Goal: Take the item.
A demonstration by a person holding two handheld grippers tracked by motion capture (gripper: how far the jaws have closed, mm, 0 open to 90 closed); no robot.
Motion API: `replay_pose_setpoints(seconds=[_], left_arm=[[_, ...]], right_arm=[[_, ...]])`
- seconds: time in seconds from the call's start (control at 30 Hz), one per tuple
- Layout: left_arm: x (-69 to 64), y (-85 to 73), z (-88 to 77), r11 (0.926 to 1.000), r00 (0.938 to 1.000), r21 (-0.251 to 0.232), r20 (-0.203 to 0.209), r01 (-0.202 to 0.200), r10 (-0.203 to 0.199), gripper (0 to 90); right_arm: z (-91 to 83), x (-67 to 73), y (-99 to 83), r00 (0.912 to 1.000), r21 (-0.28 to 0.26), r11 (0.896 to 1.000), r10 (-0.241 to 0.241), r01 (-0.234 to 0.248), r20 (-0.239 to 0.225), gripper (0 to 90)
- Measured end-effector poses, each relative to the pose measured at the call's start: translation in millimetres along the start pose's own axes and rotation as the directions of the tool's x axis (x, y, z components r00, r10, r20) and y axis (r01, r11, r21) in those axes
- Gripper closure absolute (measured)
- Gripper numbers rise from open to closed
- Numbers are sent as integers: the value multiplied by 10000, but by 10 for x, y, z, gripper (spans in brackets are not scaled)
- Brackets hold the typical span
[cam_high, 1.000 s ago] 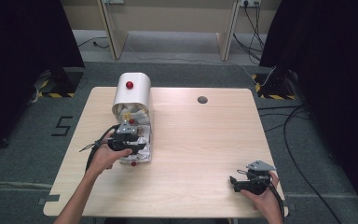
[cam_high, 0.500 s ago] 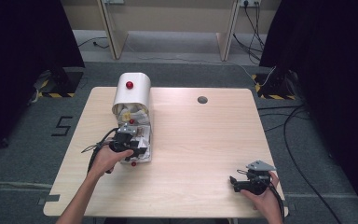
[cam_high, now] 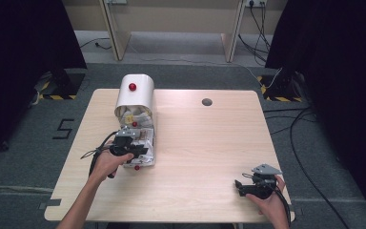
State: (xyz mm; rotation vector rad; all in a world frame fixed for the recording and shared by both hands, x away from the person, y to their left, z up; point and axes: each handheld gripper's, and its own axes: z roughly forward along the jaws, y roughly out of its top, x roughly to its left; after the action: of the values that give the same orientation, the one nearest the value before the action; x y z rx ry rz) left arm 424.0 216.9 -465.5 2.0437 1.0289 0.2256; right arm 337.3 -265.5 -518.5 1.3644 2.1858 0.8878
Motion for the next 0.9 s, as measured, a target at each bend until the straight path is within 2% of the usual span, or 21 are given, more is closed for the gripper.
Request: replay_pose_setpoints(seconds=[0.13,0.23,0.43,0.67,0.87,0.9], left_arm=[[-6,5,2,9997,9998,-205,-160,-107,104,861],[-13,7,-14,9988,9987,-365,-390,-328,314,893],[-21,40,-115,9958,9977,-854,-613,-325,273,896],[9,45,-206,9936,9965,-1083,-797,-330,244,896],[22,52,-361,9891,9955,-1419,-915,-383,254,896],[25,57,-430,9864,9953,-1594,-931,-408,261,896]], right_arm=[[0,0,1,10000,6,10000,12,-12,-5,7],[0,0,1,10000,3,10000,7,-7,-2,7],[0,0,1,10000,7,10000,15,-15,-4,7],[0,1,1,10000,6,10000,18,-18,0,7],[-1,5,1,10000,23,10000,77,-77,2,7],[0,1,2,10000,10,10000,35,-35,0,7]])
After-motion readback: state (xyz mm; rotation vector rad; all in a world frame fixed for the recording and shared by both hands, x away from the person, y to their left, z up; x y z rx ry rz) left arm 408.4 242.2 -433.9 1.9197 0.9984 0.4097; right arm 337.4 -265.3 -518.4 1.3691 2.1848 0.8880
